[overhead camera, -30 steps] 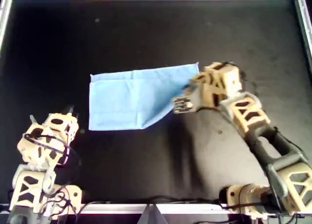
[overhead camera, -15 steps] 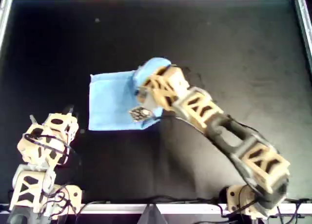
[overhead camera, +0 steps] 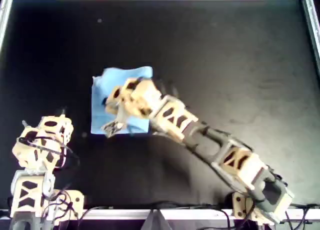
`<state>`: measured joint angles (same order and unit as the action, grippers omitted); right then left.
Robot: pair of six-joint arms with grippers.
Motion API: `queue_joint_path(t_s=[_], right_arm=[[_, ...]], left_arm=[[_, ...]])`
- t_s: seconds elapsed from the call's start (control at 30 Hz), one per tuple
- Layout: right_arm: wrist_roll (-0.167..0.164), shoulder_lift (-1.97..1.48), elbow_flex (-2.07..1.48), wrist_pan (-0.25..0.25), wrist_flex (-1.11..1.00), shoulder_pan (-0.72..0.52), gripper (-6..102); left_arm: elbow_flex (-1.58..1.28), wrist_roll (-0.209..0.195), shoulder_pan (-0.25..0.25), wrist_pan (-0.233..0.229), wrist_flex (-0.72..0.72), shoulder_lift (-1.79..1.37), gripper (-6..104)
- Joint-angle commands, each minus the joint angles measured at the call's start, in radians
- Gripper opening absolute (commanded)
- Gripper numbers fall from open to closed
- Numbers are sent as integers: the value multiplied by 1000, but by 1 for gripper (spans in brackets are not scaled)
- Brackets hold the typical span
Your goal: Fold a cloth
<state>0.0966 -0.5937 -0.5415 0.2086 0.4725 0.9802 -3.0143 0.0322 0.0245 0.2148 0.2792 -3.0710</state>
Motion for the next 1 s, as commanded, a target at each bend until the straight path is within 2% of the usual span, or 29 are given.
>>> queue_joint_path(t_s=[0.0, 0.2, 0.27, 0.5, 0.57, 0.77, 0.9, 0.97], right_arm=[[2, 35, 146, -3, -14, 31, -1], [2, 161, 232, -3, -14, 38, 0], [2, 175, 235, -3, -14, 38, 5], [2, 161, 218, -5, -12, 38, 47], [2, 147, 215, -2, 3, 38, 54], [0, 98, 212, 12, 26, 35, 52], [0, 34, 212, 12, 163, 20, 44], [0, -20, 212, -8, 264, 3, 39]], left_arm=[[66, 6, 26, -5, -11, -18, 74], [63, 6, 26, -5, -11, -18, 74], [60, 6, 26, -5, -11, -18, 74], [58, 6, 26, -5, -11, -18, 74], [55, 6, 26, -5, -11, -18, 74], [51, 6, 26, -5, -11, -18, 74], [44, 6, 26, -5, -11, -18, 74], [46, 6, 26, -5, -11, -18, 74]])
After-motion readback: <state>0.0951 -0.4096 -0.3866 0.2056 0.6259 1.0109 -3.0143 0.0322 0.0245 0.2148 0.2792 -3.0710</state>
